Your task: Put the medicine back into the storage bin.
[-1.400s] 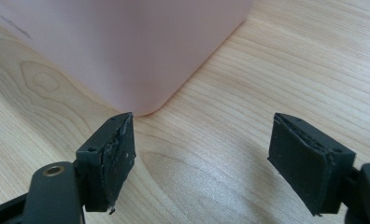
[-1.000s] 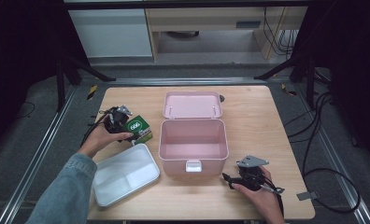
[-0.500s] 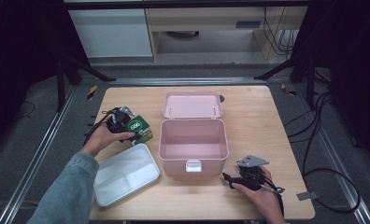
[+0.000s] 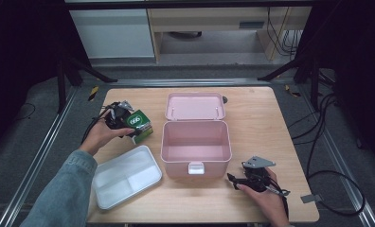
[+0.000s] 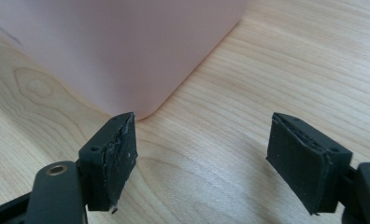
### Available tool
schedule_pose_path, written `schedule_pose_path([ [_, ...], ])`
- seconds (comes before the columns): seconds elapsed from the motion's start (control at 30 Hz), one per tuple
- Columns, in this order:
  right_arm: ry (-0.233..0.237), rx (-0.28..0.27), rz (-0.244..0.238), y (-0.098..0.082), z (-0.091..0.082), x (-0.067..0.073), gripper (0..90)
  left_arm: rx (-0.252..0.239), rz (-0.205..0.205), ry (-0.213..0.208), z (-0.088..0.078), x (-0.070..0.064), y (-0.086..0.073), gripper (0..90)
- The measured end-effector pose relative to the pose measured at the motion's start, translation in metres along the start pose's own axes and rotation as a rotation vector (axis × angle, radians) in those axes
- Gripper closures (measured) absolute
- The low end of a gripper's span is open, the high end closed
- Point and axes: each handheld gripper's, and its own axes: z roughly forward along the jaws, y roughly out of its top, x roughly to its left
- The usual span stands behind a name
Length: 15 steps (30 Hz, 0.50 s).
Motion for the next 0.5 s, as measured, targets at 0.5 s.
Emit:
schedule_pose_path([
  [0.5,-0.029,-0.016,-0.016,0.003,-0.009,0.001,24.9,-0.065,0.083,0.051,-0.057,-0.024,0.039,16.6],
])
